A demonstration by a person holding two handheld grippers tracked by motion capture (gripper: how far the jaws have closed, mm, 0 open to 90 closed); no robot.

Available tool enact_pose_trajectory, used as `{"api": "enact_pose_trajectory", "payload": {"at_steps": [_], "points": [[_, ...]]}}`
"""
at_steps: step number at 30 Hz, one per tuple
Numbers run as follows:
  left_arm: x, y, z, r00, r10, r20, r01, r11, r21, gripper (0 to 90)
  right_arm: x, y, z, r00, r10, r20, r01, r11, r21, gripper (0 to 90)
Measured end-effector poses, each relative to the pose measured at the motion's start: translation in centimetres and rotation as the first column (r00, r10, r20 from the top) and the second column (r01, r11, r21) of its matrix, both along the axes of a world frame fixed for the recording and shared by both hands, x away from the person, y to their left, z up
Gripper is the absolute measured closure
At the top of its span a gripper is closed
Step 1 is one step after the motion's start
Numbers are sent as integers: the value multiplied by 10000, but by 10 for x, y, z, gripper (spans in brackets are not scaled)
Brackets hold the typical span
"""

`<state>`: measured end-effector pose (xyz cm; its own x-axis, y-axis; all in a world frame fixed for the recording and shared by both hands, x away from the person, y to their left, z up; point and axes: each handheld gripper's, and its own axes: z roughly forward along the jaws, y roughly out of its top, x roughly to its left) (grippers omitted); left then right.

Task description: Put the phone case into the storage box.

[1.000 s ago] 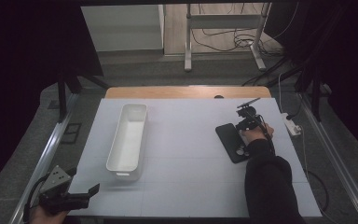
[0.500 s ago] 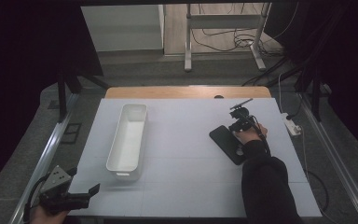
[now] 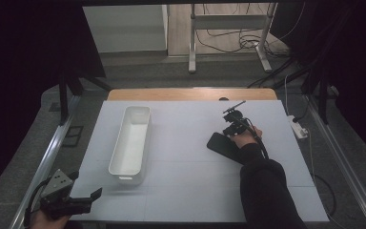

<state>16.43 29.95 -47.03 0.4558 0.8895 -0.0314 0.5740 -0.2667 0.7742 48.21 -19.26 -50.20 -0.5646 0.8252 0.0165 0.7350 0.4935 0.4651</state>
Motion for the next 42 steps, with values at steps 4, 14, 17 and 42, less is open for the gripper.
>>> {"api": "enact_pose_trajectory", "payload": {"at_steps": [4,14,17,42], "points": [[0,0,0,10000,-14,6,14,10000,22,19,-1,10,0,9997,235,-43,-235,9997,24,892],[0,0,0,10000,-29,8,29,10000,40,19,-6,31,-2,9971,759,-111,-757,9969,220,892],[0,0,0,10000,-40,5,40,10000,53,19,-7,36,-2,9960,887,-123,-884,9959,214,892],[0,-1,0,10000,-59,9,58,9999,87,19,-49,71,0,9676,2461,-564,-2468,9691,-48,892]]}}
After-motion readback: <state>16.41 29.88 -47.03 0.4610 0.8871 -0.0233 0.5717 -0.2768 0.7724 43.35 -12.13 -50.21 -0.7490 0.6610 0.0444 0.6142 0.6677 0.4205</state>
